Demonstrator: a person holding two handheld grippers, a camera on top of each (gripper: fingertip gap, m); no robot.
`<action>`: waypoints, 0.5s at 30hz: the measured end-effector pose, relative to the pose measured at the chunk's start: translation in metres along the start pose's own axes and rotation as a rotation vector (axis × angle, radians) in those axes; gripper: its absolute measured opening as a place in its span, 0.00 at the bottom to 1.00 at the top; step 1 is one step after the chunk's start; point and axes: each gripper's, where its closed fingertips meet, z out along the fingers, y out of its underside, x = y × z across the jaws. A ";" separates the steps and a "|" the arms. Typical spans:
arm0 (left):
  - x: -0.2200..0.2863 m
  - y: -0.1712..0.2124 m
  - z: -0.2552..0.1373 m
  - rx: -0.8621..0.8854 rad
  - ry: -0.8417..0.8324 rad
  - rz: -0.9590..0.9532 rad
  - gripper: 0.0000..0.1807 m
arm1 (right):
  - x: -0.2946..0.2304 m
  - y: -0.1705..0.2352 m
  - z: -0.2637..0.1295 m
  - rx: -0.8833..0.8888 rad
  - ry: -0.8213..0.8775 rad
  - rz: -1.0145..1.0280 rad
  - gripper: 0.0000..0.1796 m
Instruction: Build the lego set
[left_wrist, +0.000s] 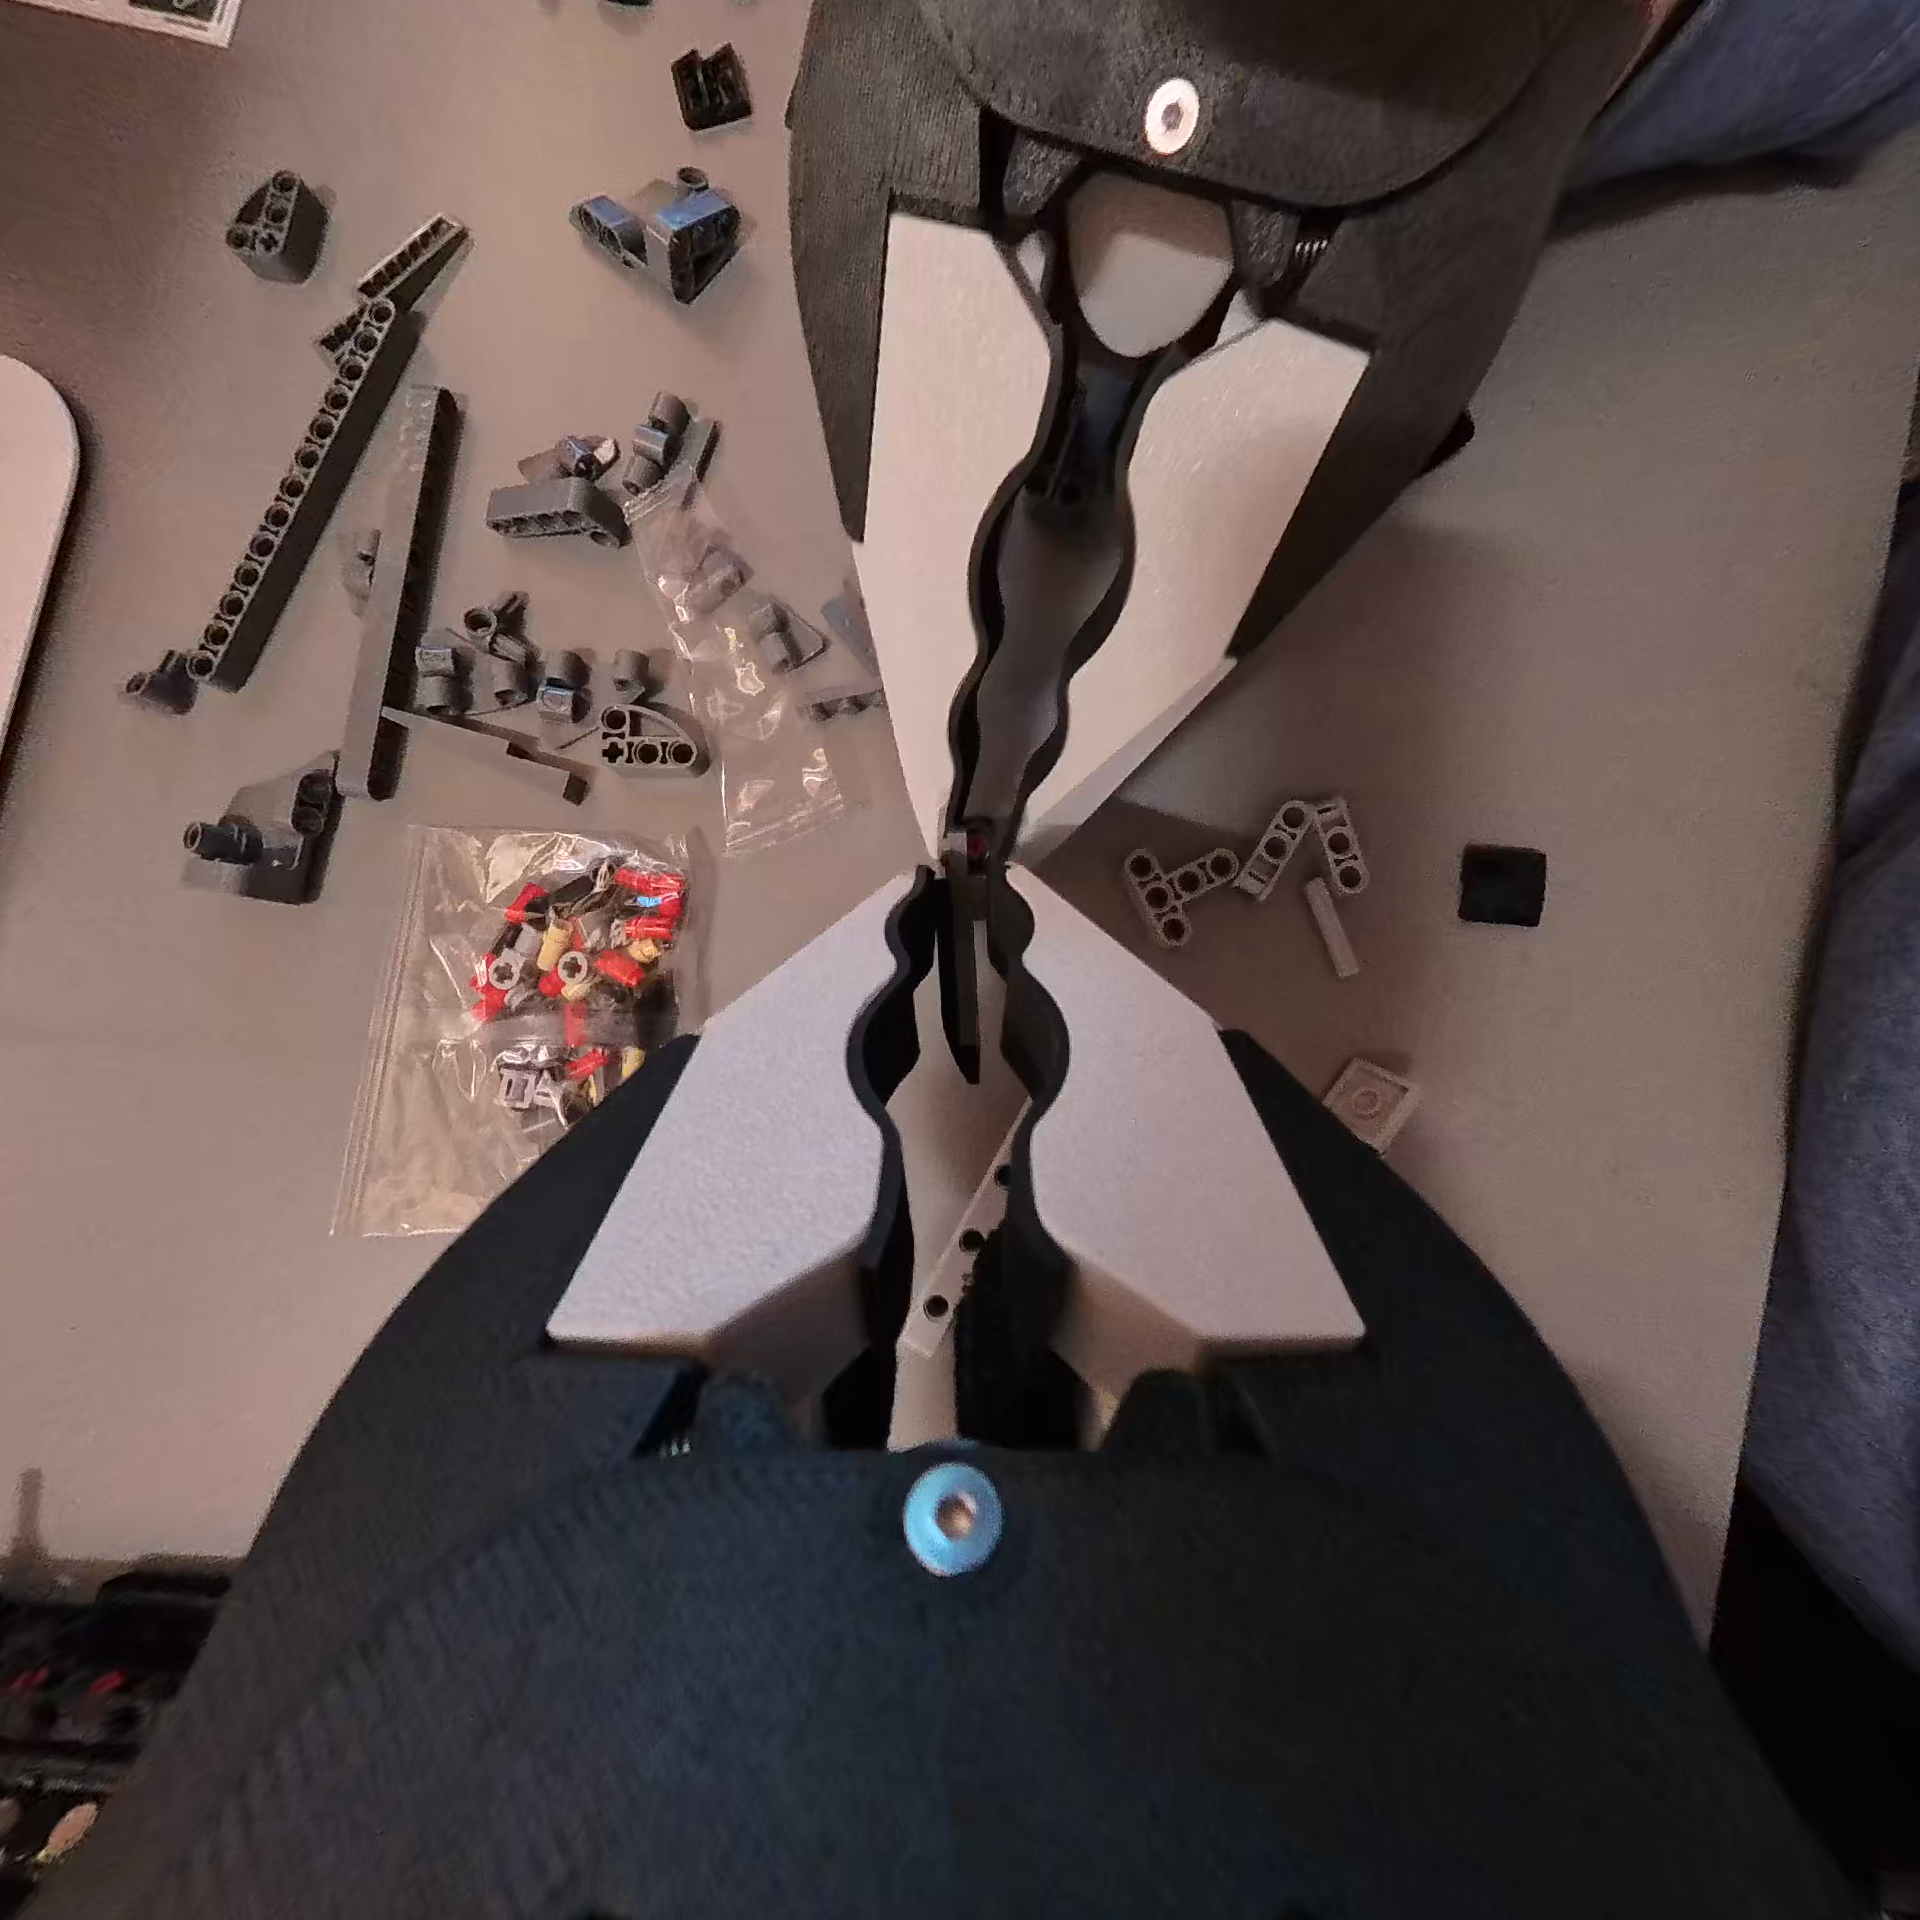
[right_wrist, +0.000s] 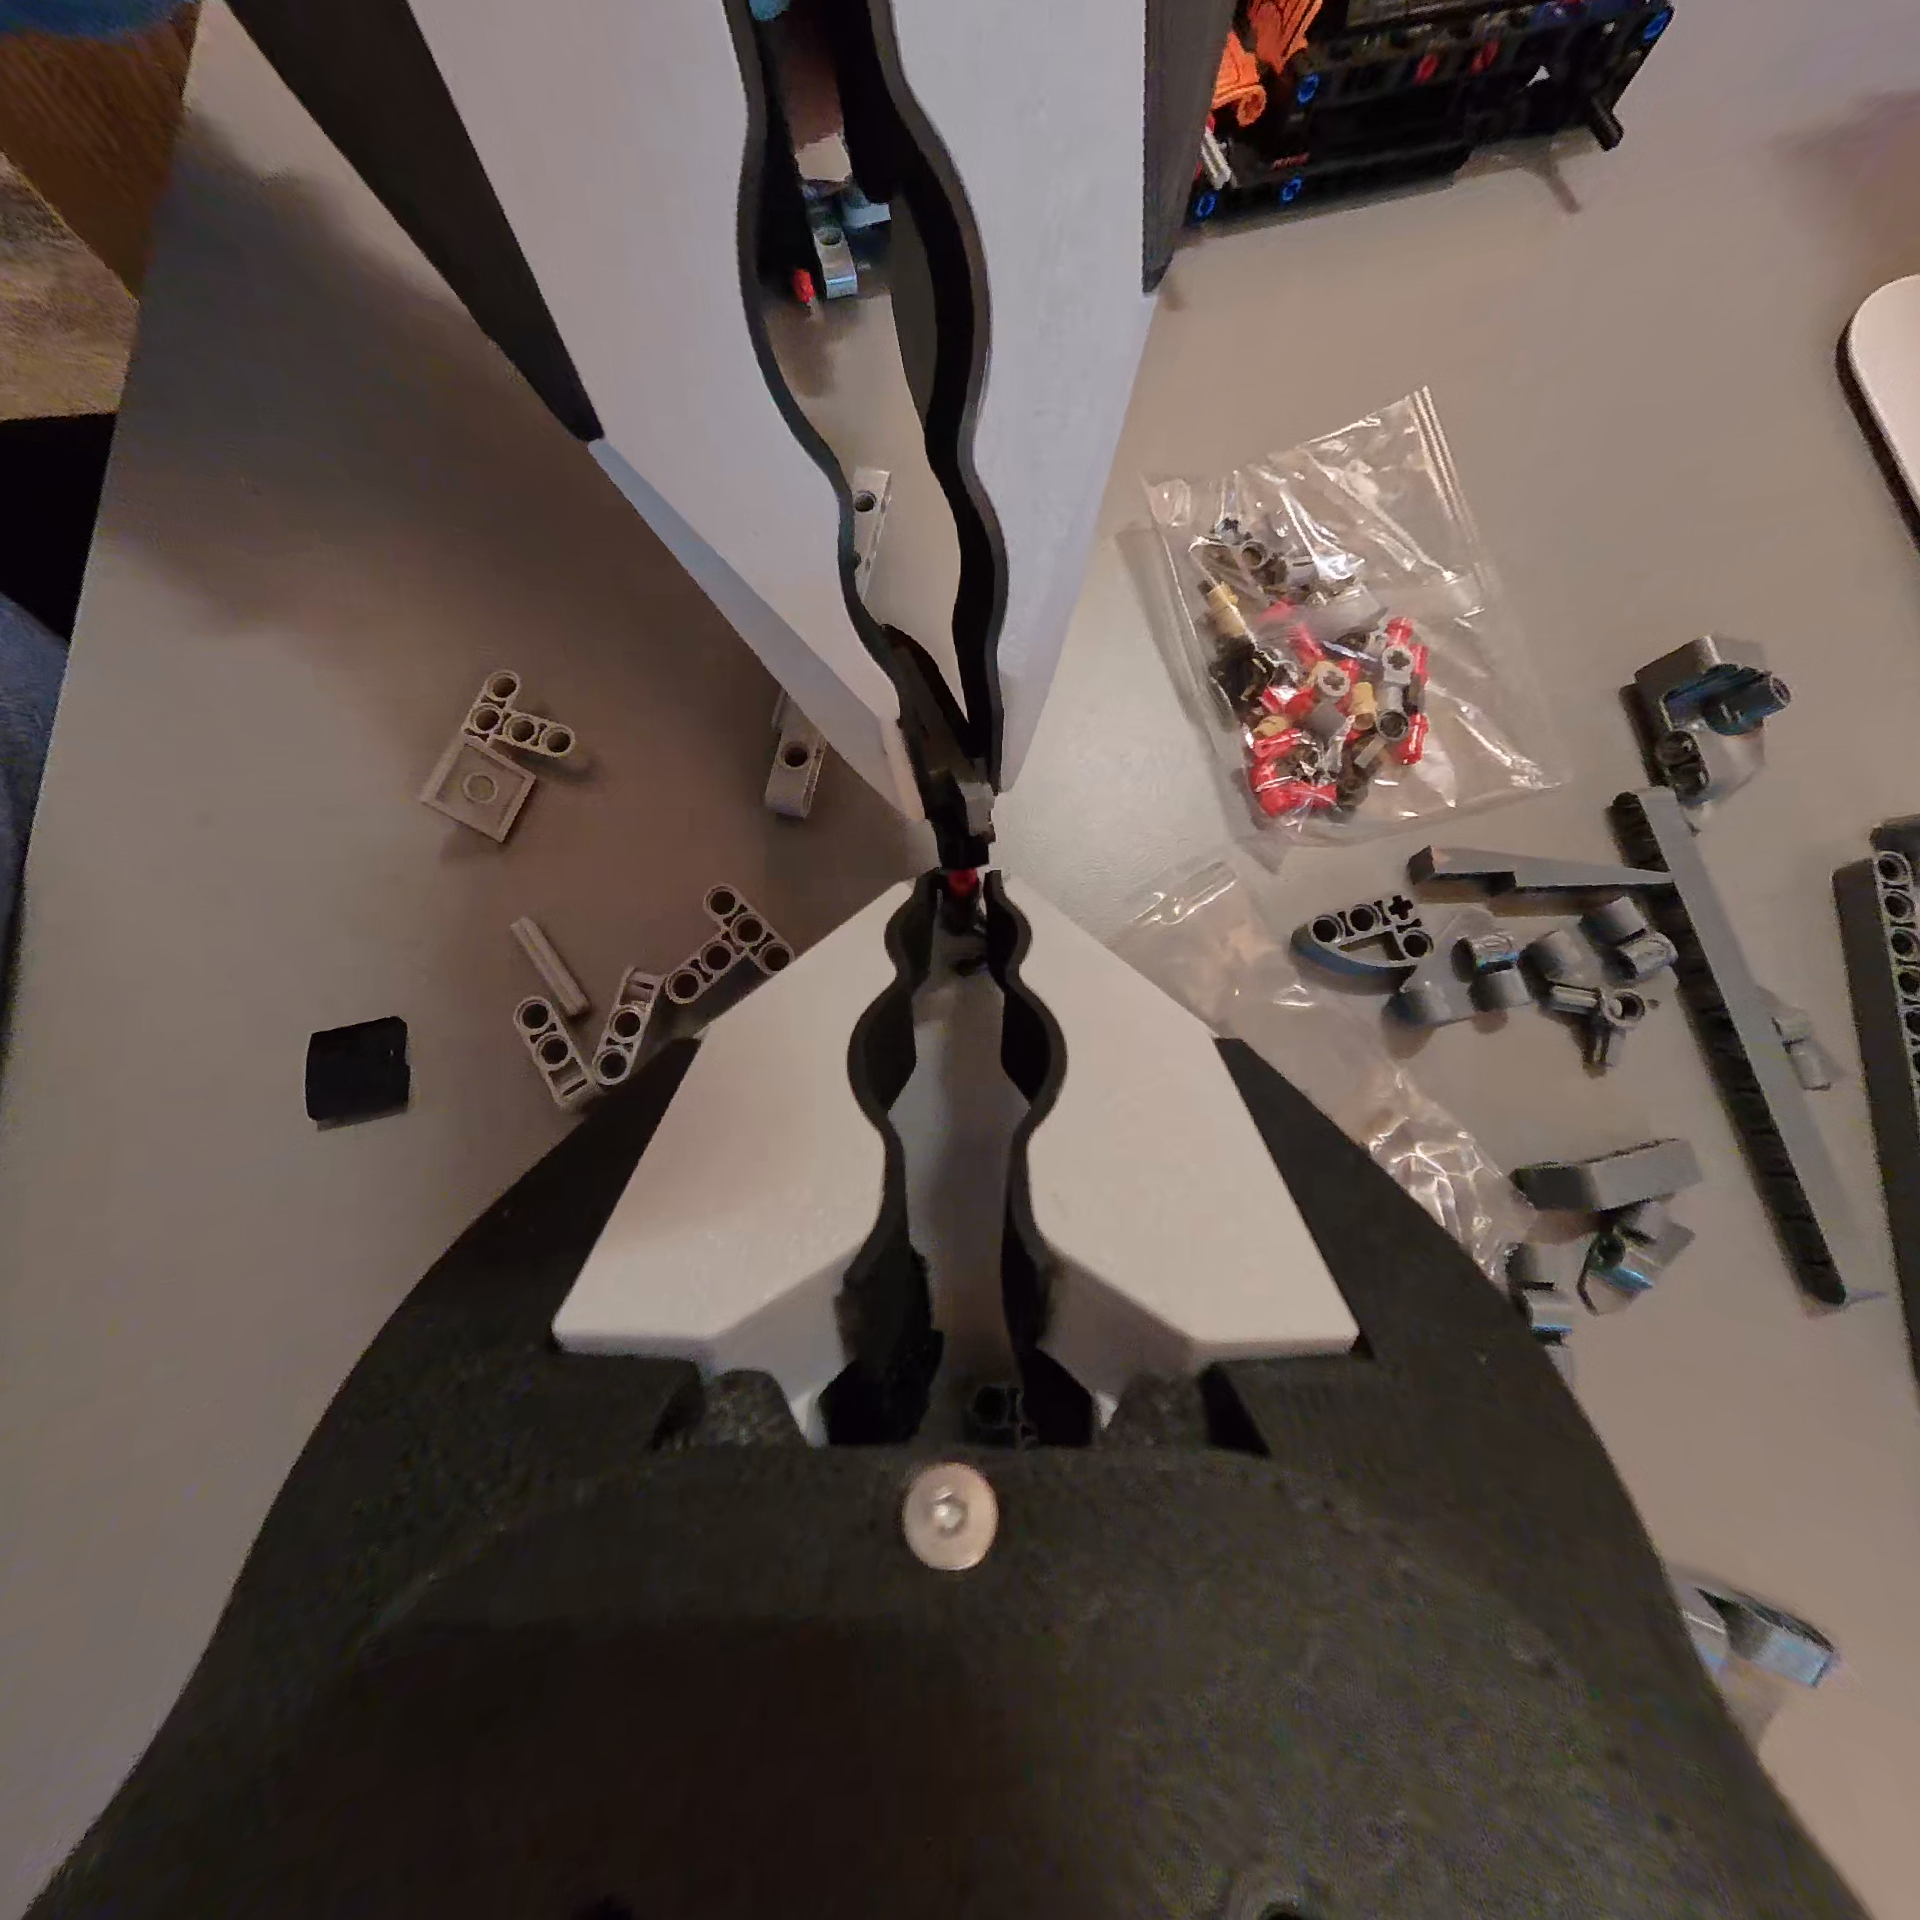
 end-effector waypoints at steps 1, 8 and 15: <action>0.000 0.001 0.000 -0.001 -0.003 0.001 0.05 | 0.000 0.000 -0.002 0.001 0.001 0.001 0.04; 0.003 -0.002 -0.009 0.062 0.017 -0.047 0.04 | 0.010 -0.003 -0.021 0.049 0.026 0.030 0.08; 0.007 -0.014 -0.020 0.145 0.049 -0.077 0.04 | 0.002 -0.034 -0.042 0.190 -0.055 0.021 0.10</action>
